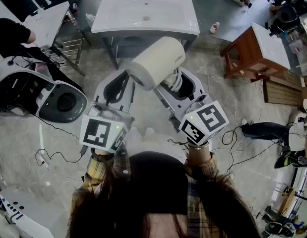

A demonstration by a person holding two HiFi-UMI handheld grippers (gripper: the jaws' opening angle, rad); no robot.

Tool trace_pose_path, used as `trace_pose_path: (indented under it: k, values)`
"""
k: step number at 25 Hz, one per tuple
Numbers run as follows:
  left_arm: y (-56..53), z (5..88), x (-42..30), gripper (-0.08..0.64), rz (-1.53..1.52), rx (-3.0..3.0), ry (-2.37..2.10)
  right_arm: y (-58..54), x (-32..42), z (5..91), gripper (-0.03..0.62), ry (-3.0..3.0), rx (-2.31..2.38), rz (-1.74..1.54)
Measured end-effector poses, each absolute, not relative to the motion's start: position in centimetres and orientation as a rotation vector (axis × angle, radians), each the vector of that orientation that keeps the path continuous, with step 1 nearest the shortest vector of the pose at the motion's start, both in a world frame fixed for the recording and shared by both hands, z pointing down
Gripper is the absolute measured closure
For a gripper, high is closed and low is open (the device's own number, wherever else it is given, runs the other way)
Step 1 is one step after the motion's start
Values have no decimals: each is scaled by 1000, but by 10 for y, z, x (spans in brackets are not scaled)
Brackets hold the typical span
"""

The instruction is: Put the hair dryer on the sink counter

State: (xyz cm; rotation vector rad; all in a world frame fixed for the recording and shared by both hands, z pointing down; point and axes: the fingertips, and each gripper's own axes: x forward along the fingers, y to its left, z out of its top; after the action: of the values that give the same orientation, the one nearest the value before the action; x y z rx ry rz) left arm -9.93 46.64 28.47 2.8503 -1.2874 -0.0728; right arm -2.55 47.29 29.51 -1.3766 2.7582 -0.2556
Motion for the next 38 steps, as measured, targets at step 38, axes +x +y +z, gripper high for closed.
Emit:
trace_pose_path:
  k: [38]
  values:
    - [249,283,-150,531,-38,2872,-1288,263,-60,293,319,2669,-1445,-329]
